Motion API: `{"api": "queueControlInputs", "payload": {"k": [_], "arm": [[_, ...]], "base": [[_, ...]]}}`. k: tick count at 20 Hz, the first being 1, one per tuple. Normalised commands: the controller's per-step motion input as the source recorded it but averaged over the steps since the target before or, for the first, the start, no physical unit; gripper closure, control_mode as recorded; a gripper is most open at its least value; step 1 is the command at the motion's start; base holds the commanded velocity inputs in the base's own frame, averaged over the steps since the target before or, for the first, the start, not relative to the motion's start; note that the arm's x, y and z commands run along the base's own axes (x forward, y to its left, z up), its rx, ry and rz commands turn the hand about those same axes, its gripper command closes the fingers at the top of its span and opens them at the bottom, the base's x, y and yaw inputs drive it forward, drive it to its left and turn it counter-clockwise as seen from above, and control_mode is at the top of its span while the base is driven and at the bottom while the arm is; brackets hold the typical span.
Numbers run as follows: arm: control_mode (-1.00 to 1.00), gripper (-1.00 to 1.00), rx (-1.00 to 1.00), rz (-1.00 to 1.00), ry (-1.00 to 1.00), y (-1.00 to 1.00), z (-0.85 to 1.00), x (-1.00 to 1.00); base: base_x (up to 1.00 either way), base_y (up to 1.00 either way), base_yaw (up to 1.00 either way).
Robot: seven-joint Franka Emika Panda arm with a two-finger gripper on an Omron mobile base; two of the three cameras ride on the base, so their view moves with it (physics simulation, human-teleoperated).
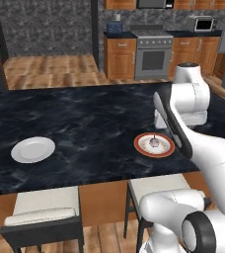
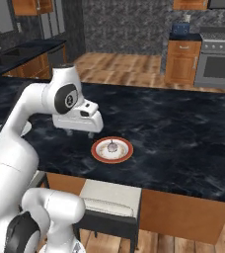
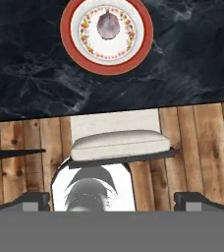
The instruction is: Transport the chicken drumstick and garlic to the fridge. Place the chicken drumstick on the rack containing meat and place the garlic on the rack containing the vegetable, ensuring meats and vegetables are on different racks.
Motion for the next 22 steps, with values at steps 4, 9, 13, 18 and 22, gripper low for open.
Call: {"api": "queueControlInputs", "payload": {"k": [4, 9, 13, 18, 22], "arm": [[-1.0, -1.0, 0.0, -0.06, 0.15, -0.21, -0.57, 0.63], [-1.0, -1.0, 0.0, -0.06, 0.02, -0.15, -0.59, 0.46], [-1.0, -1.0, 0.0, -0.07, -0.11, -0.02, -0.62, 0.12], [-1.0, -1.0, 0.0, -0.03, -0.04, 0.0, -0.34, 0.37], [-1.0, -1.0, 0.0, -0.02, -0.04, -0.09, -0.13, 0.49]], "base": [[0.0, 0.0, 0.0], [0.0, 0.0, 0.0], [0.0, 0.0, 0.0], [0.0, 0.0, 0.0], [0.0, 0.0, 0.0]]}}
